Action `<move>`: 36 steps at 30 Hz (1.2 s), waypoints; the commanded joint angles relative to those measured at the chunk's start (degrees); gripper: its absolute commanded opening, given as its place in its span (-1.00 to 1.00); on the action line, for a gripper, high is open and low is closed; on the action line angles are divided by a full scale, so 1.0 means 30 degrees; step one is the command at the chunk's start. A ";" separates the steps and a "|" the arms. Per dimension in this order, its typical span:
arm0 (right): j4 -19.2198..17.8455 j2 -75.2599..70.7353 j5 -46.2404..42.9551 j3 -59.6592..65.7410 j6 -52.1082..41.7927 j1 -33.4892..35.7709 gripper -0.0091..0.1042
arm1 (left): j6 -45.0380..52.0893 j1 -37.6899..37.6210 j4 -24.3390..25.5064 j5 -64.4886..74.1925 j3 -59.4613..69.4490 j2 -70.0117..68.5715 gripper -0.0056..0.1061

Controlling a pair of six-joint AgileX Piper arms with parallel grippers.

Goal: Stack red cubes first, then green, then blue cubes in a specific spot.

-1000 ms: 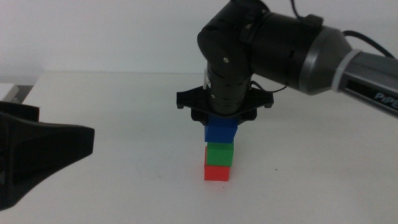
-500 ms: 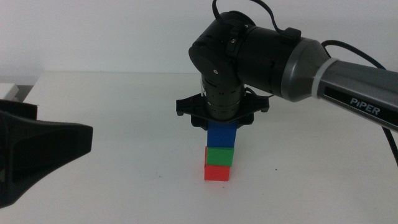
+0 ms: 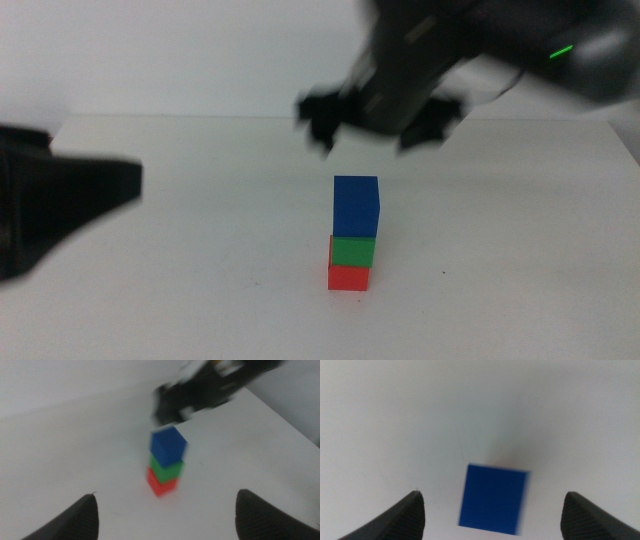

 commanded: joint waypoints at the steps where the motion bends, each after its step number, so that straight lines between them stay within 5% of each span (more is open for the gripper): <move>1: -0.0432 -0.2355 0.0237 0.0085 -0.1403 -0.0904 0.80 | -0.1686 -0.0019 0.2276 -0.0491 -0.0332 0.0473 0.78; 5: -0.1196 -0.6200 0.0237 0.2364 -0.2318 -0.2936 0.80 | -0.2931 0.0008 0.5642 0.0612 -0.1710 0.2339 0.78; 8: -0.1041 -0.9037 0.0047 0.5545 -0.3392 -0.4675 0.80 | -0.2931 0.0135 0.6371 -0.0013 -0.2966 0.3542 0.78; 12: 0.0614 -1.2693 -0.3464 1.0584 -0.5488 -0.7427 0.80 | -0.3109 0.2038 0.6513 0.0323 -0.4260 0.4529 0.78; 14: 0.1371 -1.4325 -0.5356 1.3081 -0.6754 -0.8604 0.80 | -0.1959 0.3451 0.5662 0.0358 -0.4248 0.4525 0.78; 18: 0.1424 -1.7779 -0.8204 1.6654 -0.7336 -1.0427 0.80 | 0.1699 0.6992 0.1432 0.0739 -0.3999 0.4002 0.78; 26: 0.1319 -2.3242 -1.1310 2.2474 -0.8177 -1.0638 0.80 | 0.5825 1.1795 -0.5392 -0.3896 0.2495 -0.0836 0.78; 36: 0.0254 -2.4144 -1.1493 2.3074 -0.8134 -1.0638 0.80 | 0.7384 1.2003 -0.5866 -0.5096 0.3920 -0.2242 0.78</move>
